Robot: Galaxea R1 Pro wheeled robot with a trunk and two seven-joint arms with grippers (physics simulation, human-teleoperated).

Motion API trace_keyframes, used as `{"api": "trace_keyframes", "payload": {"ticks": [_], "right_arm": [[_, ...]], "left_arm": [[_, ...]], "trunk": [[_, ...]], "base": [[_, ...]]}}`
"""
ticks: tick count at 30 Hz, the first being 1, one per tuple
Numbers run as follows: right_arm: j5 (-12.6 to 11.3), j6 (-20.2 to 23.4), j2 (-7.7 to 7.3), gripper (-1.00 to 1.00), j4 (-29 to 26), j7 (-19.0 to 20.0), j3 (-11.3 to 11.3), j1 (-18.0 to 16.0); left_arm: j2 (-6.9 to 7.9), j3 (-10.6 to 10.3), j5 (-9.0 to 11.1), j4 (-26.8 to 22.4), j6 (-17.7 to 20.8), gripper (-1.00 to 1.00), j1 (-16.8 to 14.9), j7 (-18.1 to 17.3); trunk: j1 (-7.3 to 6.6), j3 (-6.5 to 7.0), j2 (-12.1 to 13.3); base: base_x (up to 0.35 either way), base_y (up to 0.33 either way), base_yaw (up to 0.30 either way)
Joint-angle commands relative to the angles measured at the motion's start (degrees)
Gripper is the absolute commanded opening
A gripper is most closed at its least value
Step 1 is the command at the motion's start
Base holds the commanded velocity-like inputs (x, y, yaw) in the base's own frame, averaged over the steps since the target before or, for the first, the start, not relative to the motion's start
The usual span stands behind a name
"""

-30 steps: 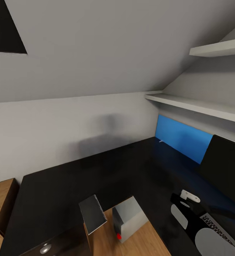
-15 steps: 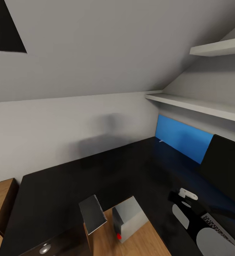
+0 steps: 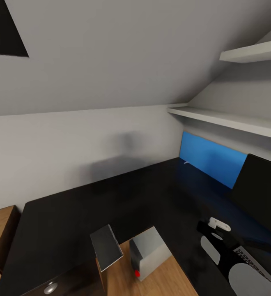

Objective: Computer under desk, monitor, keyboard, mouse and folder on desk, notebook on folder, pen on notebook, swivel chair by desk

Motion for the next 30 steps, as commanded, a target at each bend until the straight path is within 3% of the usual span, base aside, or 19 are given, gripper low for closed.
{"api": "trace_keyframes", "payload": {"ticks": [1, 10, 17, 30], "right_arm": [[-0.6, -0.3, -0.09, -1.00, 0.0, -0.3, 0.5, -0.1], [-0.6, -0.2, -0.14, -1.00, 0.2, -0.4, 0.4, -0.1], [-0.8, -0.3, -0.14, -1.00, 5.6, -0.5, 0.2, -2.8], [-0.8, -0.3, -0.14, -1.00, 6.1, -0.5, 0.2, -3.0]], "left_arm": [[0.04, -0.5, 0.5, 0.0, -0.2, 1.00, 0.0, 0.4], [0.04, -0.6, 0.5, 0.0, -0.2, 1.00, 0.0, 0.4], [0.06, -0.6, 0.5, 0.0, -0.2, 1.00, 0.0, 0.4], [0.06, -0.6, 0.5, 0.0, -0.2, 1.00, 0.0, 0.4]], "trunk": [[0.24, -0.28, -0.5], [2.22, -1.89, -4.1], [3.75, -3.15, -6.9], [6.61, -5.48, -12.1]], "base": [[0.000, 0.000, 0.000], [0.000, 0.000, 0.000], [0.000, 0.000, 0.000], [0.000, 0.000, 0.000]]}}
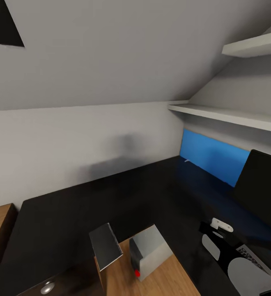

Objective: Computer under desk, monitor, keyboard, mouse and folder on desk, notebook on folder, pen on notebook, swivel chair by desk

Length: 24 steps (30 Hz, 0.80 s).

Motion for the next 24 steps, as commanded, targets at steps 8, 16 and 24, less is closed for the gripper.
{"api": "trace_keyframes", "payload": {"ticks": [8, 16, 24], "right_arm": [[-0.6, -0.3, -0.05, -1.00, 0.0, -0.3, 0.4, 0.0], [-0.6, -0.3, -0.03, -1.00, 0.1, -0.3, 0.4, 0.0], [-0.6, -0.3, 0.01, -1.00, 0.1, -0.3, 0.4, 0.0]], "left_arm": [[0.09, -0.5, 0.5, 0.0, -0.2, 1.00, 0.0, 0.4], [0.11, -0.4, 0.5, 0.0, -0.2, 1.00, 0.0, 0.4], [0.28, -0.1, 0.5, 0.1, -0.2, 1.00, 0.0, 0.4]], "trunk": [[1.77, -1.52, -3.3], [1.99, -1.70, -3.7], [1.99, -1.70, -3.7]], "base": [[0.000, 0.000, 0.000], [0.000, 0.000, 0.000], [-0.077, -0.060, 0.000]]}}
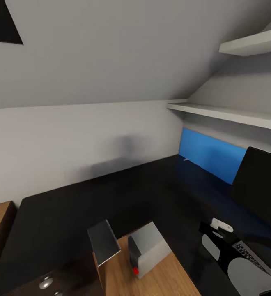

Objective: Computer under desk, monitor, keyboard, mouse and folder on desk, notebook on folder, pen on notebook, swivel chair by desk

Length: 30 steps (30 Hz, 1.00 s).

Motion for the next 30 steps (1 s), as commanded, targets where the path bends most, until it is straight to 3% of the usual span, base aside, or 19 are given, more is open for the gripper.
{"api": "trace_keyframes", "payload": {"ticks": [1, 23, 24, 30], "right_arm": [[-0.6, -0.3, -0.04, -1.00, 0.0, -0.2, 0.5, 0.0], [-0.6, -0.3, -0.02, -1.00, 0.0, -0.3, 0.4, 0.0], [-0.6, -0.3, -0.02, 1.00, 0.0, -0.3, 0.4, 0.0], [-0.6, -0.3, -0.02, 1.00, -0.1, -0.3, 0.5, 0.0]], "left_arm": [[0.04, -0.5, 0.5, 0.0, -0.2, 1.00, 0.0, 0.4], [0.05, -0.5, 0.6, 0.0, -0.3, 1.00, 0.0, 0.4], [0.05, -0.5, 0.6, 0.0, -0.3, 1.00, 0.0, 0.4], [0.05, -0.4, 0.6, 0.0, -0.3, 1.00, 0.0, 0.4]], "trunk": [[-0.01, -0.07, -0.1], [-0.01, -0.07, -0.1], [-0.01, -0.07, -0.1], [-0.01, -0.07, -0.1]], "base": [[-0.073, -0.072, 0.000], [-0.005, -0.005, 0.000], [0.000, 0.000, 0.000], [0.000, 0.000, 0.000]]}}
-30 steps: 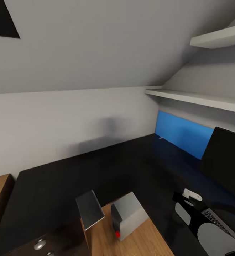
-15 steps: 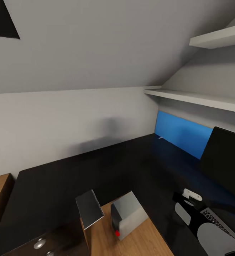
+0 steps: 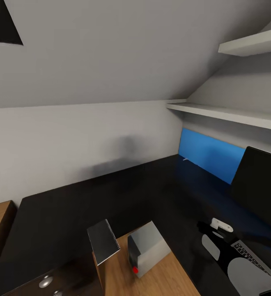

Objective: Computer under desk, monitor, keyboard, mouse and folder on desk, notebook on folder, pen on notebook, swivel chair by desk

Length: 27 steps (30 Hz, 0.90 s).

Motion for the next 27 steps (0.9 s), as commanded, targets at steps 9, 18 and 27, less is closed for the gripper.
{"api": "trace_keyframes", "payload": {"ticks": [9, 18, 27], "right_arm": [[-0.6, -0.4, -0.05, 1.00, -0.1, -0.3, 0.5, 0.0], [-0.6, -0.6, 0.08, 1.00, -0.6, -0.3, 0.5, 0.0], [-0.1, -0.5, 1.27, 1.00, -12.0, -7.4, 1.0, 0.3]], "left_arm": [[0.06, -0.4, 0.5, 0.0, -0.2, 1.00, 0.0, 0.4], [0.06, -0.4, 0.5, 0.0, -0.2, 1.00, 0.0, 0.4], [0.13, -0.4, 0.5, 0.0, -0.2, 1.00, 0.0, 0.4]], "trunk": [[0.01, -0.07, 0.0], [0.01, -0.07, 0.0], [0.01, -0.07, 0.0]], "base": [[0.000, 0.000, 0.000], [0.000, 0.000, 0.000], [0.000, 0.000, 0.000]]}}
